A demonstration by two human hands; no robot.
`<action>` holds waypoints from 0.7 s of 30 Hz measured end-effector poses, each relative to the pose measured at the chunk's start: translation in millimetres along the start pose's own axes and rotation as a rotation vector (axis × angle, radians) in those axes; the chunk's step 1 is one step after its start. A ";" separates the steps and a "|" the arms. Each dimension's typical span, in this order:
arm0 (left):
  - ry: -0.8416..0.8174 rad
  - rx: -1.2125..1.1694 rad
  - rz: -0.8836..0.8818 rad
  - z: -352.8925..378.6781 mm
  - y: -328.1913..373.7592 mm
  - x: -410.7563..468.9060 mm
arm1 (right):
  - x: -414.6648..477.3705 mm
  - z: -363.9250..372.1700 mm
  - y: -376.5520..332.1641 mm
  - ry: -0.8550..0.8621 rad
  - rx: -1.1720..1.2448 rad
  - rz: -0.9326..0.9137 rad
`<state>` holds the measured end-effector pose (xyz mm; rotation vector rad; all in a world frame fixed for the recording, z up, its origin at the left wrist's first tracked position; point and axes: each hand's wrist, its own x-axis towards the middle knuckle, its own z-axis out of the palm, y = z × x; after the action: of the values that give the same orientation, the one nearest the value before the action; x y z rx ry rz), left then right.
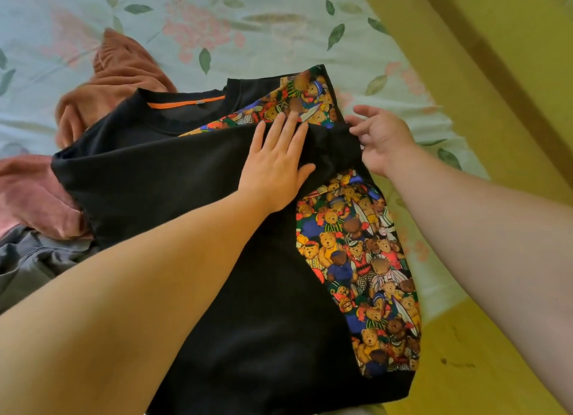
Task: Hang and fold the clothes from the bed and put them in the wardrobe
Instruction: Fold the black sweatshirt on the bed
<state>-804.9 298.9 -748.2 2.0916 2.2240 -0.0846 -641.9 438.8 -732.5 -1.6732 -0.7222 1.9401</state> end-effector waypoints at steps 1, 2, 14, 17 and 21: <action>0.011 -0.031 -0.039 -2.1 1.3 7.0 | 1.2 -0.7 1.6 0.010 0.021 0.006; 0.020 -0.056 -0.068 -4.5 2.3 14.1 | 2.2 -1.9 3.7 0.018 0.034 0.007; -0.473 -0.187 -0.163 -30.9 -8.0 89.5 | 8.3 -11.2 17.9 0.160 0.129 -0.002; -0.560 -0.219 -0.152 -37.7 -14.4 98.2 | 8.1 -8.5 22.5 0.152 -0.246 -0.063; -0.574 -0.224 -0.155 -36.3 -18.2 107.8 | 8.8 -4.6 24.0 0.111 -0.690 -0.240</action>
<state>-830.4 408.5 -723.3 1.5294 1.9288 -0.3742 -638.9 426.9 -755.5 -1.9278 -1.5931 1.4977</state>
